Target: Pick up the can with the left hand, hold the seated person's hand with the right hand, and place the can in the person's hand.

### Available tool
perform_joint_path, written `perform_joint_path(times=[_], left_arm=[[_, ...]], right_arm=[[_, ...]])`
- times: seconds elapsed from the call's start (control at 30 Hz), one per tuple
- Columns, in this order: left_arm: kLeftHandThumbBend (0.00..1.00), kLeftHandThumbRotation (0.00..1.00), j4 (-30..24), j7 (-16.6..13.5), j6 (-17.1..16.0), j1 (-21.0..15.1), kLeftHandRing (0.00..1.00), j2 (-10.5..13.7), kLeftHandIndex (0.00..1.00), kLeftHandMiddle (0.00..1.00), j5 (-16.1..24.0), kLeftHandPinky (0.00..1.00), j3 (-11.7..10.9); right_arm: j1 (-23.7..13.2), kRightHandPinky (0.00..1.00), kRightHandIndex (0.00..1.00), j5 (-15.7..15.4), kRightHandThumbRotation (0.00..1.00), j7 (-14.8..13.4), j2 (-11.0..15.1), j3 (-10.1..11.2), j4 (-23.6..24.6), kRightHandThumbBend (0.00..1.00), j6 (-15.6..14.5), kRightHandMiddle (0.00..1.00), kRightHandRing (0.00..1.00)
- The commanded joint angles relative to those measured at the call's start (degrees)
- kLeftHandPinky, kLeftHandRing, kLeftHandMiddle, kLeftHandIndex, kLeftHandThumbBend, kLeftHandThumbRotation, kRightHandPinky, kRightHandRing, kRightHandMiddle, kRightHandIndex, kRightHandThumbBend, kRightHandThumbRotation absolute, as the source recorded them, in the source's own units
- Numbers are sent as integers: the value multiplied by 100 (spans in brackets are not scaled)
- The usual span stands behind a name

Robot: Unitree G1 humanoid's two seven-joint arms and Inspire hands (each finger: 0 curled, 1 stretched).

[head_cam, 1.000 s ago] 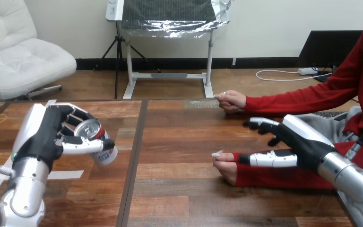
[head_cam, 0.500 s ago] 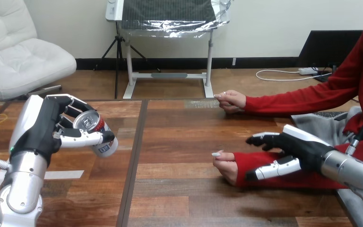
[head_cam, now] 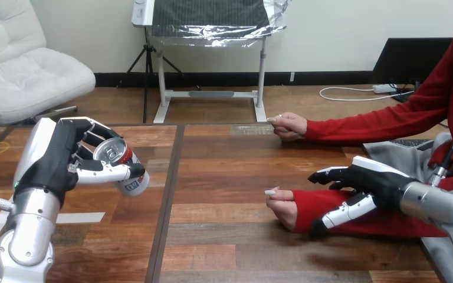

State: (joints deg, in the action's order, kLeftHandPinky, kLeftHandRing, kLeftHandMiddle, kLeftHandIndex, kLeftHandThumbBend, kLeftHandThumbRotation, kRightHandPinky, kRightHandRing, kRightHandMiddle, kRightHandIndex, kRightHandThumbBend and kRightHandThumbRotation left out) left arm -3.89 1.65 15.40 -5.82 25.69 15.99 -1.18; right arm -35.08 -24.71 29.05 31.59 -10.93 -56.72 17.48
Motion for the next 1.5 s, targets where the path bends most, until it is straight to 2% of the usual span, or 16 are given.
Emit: perform_joint_path(times=[0.0,0.23,0.7,0.93,1.13,1.47], left_arm=[[71,0,-277,-24,-2,-491,37,-32,46,42,-20,33,-168],[71,0,-294,2,39,-500,37,-44,46,42,-45,32,-178],[70,0,-330,-28,46,-487,37,-58,46,42,-17,32,-170],[70,0,-341,-17,61,-486,37,-60,46,42,-14,32,-172],[69,0,-355,1,84,-480,37,-69,47,42,-47,32,-193],[69,0,-359,25,64,-458,37,-71,47,42,-84,33,-233]], right_arm=[[-365,84,91,3,16,25,147,-73,-51,100,-124,94,94],[-372,85,90,-95,12,-47,169,-150,52,100,-250,94,93],[-344,79,82,-212,2,-280,172,-226,150,100,-173,87,87],[-382,75,77,-215,0,-267,144,-284,97,100,-211,79,79],[-436,73,75,-239,0,-204,104,-345,70,100,-400,76,75],[-450,68,72,-316,0,-280,91,-441,15,100,-302,72,69]])
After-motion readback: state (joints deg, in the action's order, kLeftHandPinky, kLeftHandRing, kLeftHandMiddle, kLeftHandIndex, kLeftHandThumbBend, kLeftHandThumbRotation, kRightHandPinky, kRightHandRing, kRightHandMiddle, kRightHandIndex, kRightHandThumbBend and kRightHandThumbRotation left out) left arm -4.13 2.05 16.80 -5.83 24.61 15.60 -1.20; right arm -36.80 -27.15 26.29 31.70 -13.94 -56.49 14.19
